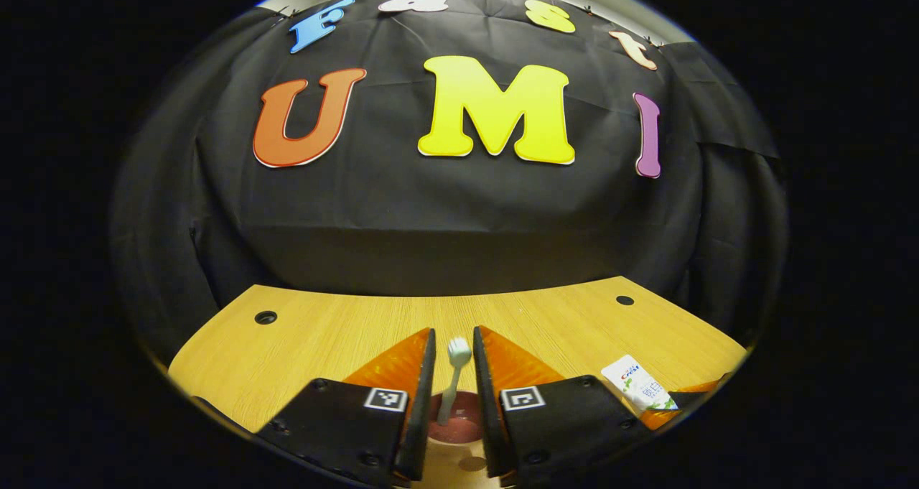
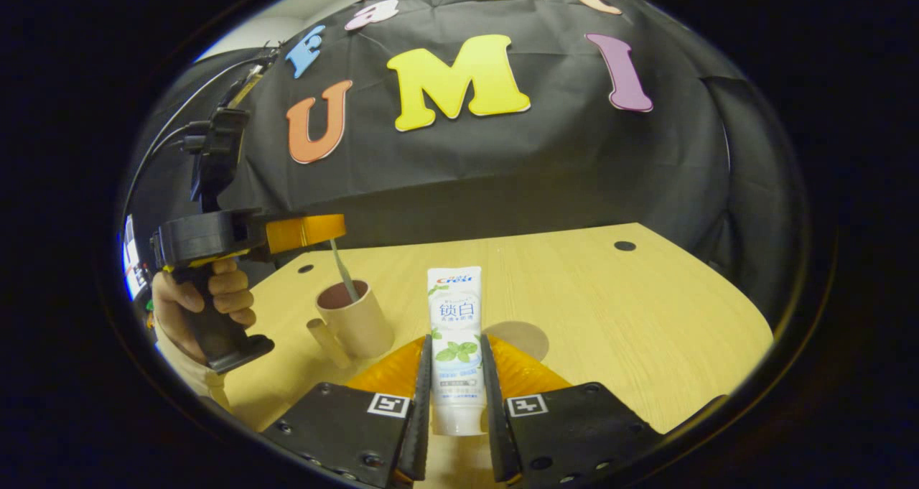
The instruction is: Put the toothbrush and toothpaste on the desktop into the cup, then pick up the cup and place it on the coaster on the desktop.
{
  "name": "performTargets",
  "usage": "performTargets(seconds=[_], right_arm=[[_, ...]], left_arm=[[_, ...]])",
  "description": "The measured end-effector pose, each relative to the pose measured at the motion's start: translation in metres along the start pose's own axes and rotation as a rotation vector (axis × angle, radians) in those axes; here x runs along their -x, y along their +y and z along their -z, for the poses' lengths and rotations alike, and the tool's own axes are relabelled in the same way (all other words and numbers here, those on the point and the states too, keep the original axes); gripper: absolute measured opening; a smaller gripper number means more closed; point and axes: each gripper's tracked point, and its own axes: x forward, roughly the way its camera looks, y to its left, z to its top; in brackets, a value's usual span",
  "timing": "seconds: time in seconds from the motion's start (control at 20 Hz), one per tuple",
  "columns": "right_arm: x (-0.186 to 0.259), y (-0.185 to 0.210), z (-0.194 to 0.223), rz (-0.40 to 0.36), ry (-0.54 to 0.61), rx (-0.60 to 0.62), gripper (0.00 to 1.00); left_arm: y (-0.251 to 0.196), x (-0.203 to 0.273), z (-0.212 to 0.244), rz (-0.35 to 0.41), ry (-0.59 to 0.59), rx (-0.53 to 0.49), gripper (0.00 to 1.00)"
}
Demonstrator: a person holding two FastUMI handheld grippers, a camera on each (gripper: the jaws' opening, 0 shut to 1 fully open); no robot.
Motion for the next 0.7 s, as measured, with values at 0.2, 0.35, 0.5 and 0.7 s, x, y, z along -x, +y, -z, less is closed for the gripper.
performTargets(seconds=[0.2, 0.35, 0.5, 0.7], right_arm=[[0.005, 0.012, -0.01, 0.006, -0.025, 0.02, 0.34], [0.007, 0.024, -0.018, 0.005, -0.046, 0.032, 0.34], [0.005, 0.044, -0.024, -0.022, -0.063, 0.03, 0.34], [-0.01, 0.074, -0.039, -0.061, -0.101, 0.036, 0.34]], left_arm=[[0.006, 0.012, 0.006, 0.007, -0.002, -0.002, 0.82], [0.013, 0.02, 0.013, 0.022, -0.001, 0.023, 1.0], [0.03, 0.032, 0.015, -0.003, -0.009, -0.002, 1.0], [0.056, 0.043, 0.007, -0.06, -0.056, -0.018, 1.0]])
